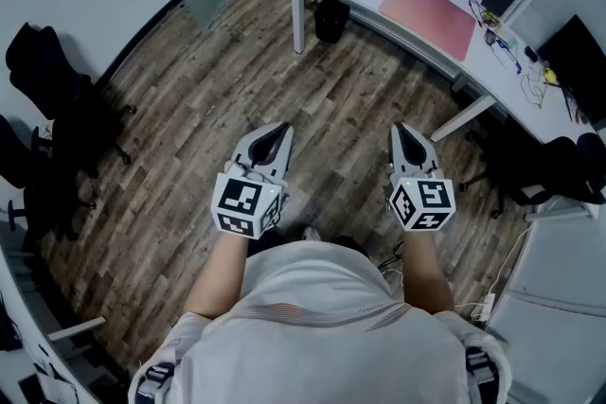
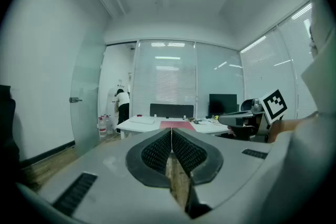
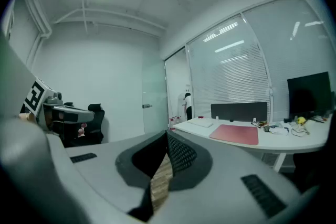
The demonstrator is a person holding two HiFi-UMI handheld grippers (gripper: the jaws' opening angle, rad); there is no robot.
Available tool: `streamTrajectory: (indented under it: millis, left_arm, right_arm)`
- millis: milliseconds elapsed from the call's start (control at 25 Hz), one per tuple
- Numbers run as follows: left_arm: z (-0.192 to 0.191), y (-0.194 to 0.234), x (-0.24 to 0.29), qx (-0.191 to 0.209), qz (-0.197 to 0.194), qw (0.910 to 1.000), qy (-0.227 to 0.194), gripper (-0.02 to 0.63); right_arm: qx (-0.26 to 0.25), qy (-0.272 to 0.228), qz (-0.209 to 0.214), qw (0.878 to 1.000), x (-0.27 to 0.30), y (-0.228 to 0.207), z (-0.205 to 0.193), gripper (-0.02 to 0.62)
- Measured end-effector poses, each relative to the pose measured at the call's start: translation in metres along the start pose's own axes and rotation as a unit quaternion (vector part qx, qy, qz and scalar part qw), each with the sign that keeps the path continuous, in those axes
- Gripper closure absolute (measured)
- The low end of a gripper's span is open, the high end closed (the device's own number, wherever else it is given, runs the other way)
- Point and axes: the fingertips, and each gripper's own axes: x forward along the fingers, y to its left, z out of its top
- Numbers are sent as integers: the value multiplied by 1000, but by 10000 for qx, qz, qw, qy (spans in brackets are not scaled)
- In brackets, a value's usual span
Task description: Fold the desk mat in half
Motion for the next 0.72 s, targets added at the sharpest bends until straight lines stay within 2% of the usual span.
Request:
streamTrajectory:
  millis: [280, 720]
  left_arm:
    - [-7, 8, 1, -324, 137, 9993, 128, 589]
    - [-7, 11, 8, -392, 26, 9992, 121, 589]
  right_arm:
    - [15, 26, 18, 10000, 1, -2, -2, 543]
    - [-36, 68, -54, 10000, 2, -1, -3, 543]
